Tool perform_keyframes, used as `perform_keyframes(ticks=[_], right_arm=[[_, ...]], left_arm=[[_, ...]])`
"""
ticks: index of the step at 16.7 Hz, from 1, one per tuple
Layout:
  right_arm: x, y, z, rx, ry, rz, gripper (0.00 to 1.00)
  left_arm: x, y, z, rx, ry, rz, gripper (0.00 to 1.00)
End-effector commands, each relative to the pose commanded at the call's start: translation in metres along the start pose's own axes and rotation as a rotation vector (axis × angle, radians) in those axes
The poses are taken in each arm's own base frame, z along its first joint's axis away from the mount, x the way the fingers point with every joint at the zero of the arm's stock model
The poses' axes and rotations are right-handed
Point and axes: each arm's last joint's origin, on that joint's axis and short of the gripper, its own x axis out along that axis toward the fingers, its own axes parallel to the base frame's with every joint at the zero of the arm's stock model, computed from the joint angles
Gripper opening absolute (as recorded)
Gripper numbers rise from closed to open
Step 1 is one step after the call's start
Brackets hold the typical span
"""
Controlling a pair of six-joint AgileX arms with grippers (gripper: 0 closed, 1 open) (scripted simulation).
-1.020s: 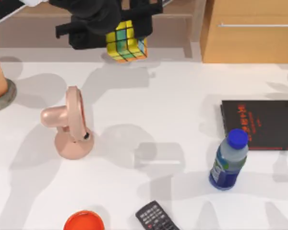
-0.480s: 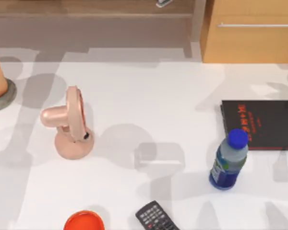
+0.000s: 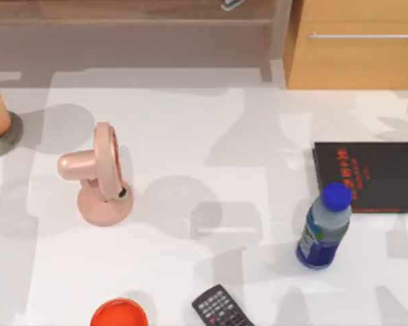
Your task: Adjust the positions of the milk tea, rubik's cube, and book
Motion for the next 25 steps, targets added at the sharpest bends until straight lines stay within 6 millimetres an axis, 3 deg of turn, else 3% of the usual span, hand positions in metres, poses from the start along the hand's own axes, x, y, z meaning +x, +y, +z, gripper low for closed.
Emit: perform_keyframes(ticks=[6, 12, 18, 23, 25], right_arm=[[0.0, 0.0, 0.0, 0.0, 0.0, 0.0, 1.0], [0.0, 0.0, 0.0, 0.0, 0.0, 0.0, 1.0], [0.0, 0.0, 0.0, 0.0, 0.0, 0.0, 1.0], [0.0, 0.0, 0.0, 0.0, 0.0, 0.0, 1.0], [0.0, 0.0, 0.0, 0.0, 0.0, 0.0, 1.0]], left_arm=[[0.006, 0.0, 0.004, 0.005, -0.014, 0.012, 0.0], [0.049, -0.002, 0.022, 0.004, -0.079, 0.023, 0.0], [0.096, 0.0, 0.004, 0.001, -0.012, 0.004, 0.0], [0.1, 0.001, 0.0, 0.0, 0.0, 0.0, 0.0], [0.1, 0.001, 0.0, 0.0, 0.0, 0.0, 0.15]])
